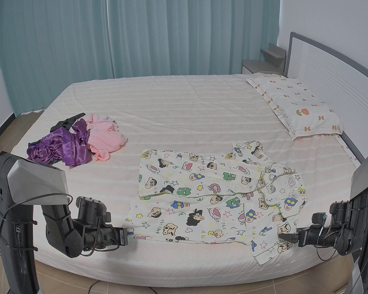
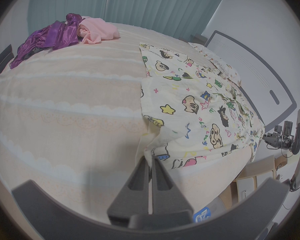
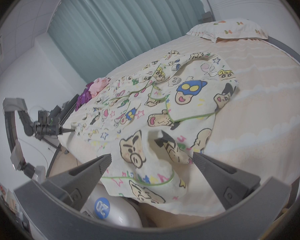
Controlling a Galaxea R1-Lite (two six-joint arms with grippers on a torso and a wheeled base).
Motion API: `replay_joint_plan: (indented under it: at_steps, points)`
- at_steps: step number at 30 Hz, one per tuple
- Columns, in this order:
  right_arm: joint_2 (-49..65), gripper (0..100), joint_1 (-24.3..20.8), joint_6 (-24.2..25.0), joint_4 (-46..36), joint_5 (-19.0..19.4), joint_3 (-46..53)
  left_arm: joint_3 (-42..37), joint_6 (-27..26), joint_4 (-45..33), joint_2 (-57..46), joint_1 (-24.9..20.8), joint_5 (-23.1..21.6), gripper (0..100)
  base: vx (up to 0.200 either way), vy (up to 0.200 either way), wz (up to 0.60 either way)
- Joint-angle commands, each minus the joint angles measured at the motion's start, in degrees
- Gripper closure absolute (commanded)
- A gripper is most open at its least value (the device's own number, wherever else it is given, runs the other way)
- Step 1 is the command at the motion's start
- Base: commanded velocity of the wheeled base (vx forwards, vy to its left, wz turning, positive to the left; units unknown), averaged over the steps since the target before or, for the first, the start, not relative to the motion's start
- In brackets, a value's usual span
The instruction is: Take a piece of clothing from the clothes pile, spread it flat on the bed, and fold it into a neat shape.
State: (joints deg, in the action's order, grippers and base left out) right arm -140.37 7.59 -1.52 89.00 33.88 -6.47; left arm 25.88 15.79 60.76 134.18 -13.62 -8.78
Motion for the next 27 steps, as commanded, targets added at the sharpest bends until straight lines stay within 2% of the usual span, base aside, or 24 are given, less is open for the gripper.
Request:
replay_joint_plan:
  at_steps: [1,11,12,24,27]
  points:
    - [-2.36,0,0.14,-1.38,1.00,0.58,1.02,0.05,0.03,0.06,0.55,-0.01,-0.01,100,0.000,0.000,0.00]
    - [-3.15,0,-1.62,-2.43,1.00,0.75,1.46,-0.04,0.03,0.06,0.38,-0.09,-0.01,100,0.000,0.000,0.00]
    - [-3.15,100,-1.71,-2.43,1.00,0.75,1.64,-0.04,0.03,0.06,0.38,-0.09,-0.01,100,0.000,0.000,0.00]
    - [-1.39,100,-0.83,-4.98,1.00,0.84,6.47,-1.01,-0.05,0.06,-0.15,-0.45,0.08,100,0.000,0.000,0.00]
    - [0.01,100,0.14,-6.47,0.47,2.86,6.47,-2.59,-0.14,0.15,-0.94,-0.45,0.08,100,0.000,0.000,0.00]
